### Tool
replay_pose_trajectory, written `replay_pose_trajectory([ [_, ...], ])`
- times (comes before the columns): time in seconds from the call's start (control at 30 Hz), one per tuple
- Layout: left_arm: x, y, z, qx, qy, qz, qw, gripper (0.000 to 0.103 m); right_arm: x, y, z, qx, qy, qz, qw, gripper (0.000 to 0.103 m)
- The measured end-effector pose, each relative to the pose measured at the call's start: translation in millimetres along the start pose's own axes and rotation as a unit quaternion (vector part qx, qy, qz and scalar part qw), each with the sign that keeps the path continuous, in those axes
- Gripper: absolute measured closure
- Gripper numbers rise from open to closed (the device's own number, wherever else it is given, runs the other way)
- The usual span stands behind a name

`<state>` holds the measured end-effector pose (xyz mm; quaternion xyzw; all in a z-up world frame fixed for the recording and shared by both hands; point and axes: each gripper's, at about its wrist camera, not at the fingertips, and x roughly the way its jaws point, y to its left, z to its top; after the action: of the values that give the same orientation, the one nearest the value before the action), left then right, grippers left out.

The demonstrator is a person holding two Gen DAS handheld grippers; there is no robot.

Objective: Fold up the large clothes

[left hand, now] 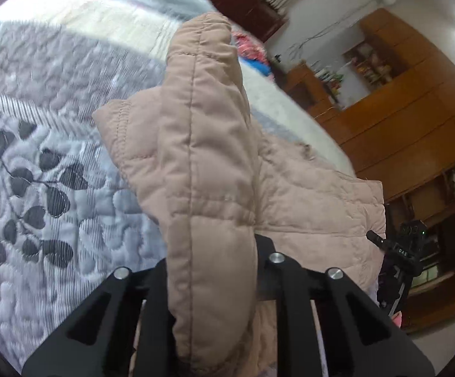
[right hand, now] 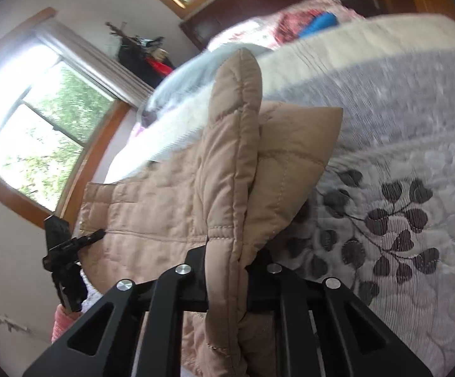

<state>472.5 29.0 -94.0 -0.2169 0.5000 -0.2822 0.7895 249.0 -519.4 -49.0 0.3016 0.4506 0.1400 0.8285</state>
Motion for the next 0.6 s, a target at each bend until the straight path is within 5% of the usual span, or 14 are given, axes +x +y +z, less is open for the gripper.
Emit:
replay_pose_trajectory([
  [0.27, -77, -63, -39, 0.065, -0.035, -0.001, 0.9973, 0.090, -69, 75, -38, -0.084, -0.019, 0.013, 0.996, 0.089],
  [0.6, -161, -50, -124, 0.080, -0.044, 0.023, 0.9955, 0.090, -105, 106, -130, -0.109, 0.000, 0.038, 0.993, 0.089],
])
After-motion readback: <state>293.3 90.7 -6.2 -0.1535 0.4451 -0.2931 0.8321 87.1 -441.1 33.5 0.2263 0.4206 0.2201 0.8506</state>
